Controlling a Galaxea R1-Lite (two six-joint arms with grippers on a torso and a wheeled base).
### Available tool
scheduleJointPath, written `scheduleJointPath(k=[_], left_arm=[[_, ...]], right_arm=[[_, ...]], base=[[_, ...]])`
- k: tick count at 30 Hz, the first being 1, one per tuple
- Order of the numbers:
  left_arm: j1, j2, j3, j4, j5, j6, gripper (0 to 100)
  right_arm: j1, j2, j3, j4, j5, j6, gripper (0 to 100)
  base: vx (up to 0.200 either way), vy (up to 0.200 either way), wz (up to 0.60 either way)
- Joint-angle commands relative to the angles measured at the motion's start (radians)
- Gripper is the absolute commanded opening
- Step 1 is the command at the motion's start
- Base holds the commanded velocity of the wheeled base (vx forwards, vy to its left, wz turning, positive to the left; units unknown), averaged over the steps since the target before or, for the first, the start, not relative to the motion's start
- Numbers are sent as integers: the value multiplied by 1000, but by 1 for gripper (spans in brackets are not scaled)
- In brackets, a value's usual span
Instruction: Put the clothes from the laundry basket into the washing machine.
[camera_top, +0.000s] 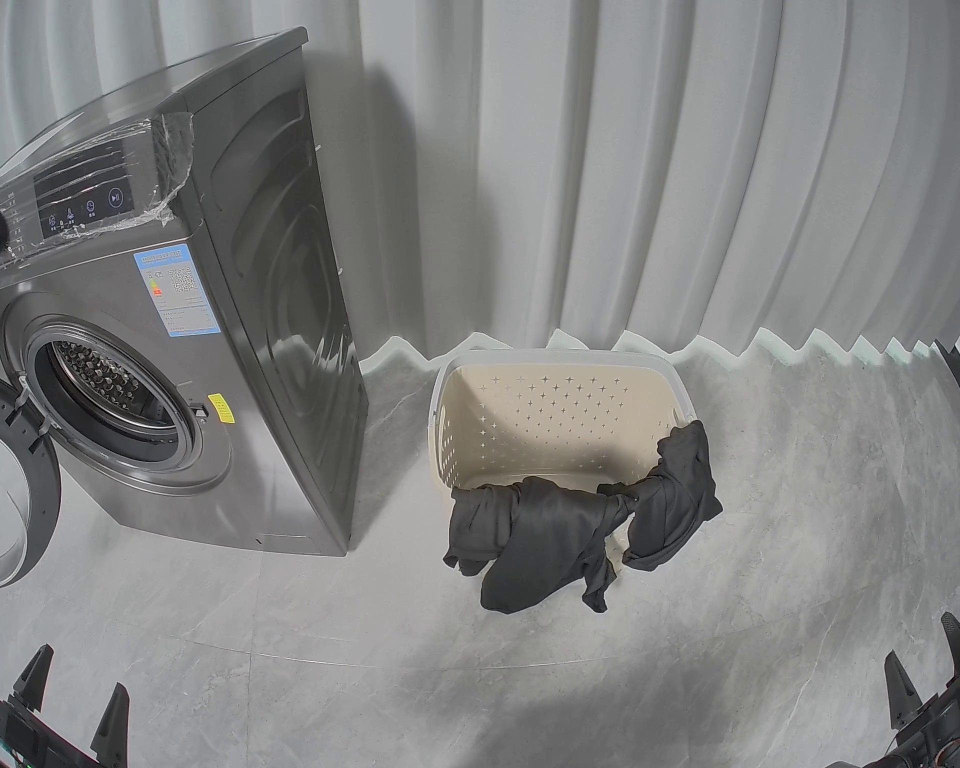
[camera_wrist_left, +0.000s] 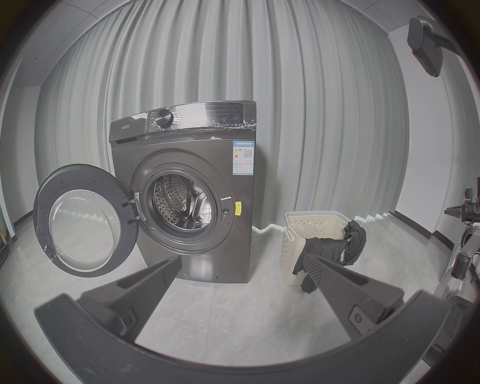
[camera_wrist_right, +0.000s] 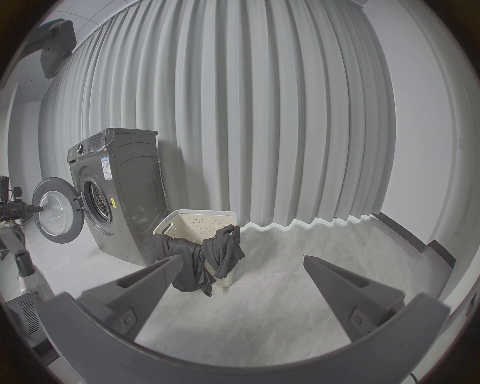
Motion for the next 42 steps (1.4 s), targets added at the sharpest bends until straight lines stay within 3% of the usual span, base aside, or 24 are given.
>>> scheduleJointPath(k=[1,6,42], left_arm=[[0,-16,18,0,0,0,100],[0,-16,18,0,0,1,100],[0,-16,18,0,0,3,100]], right_arm=[[1,-13,18,0,0,0,100],[1,-13,18,0,0,0,100],[-1,-15,18,0,-2,11,100]], base=[[0,-200,0],[0,-200,0],[0,0,0]])
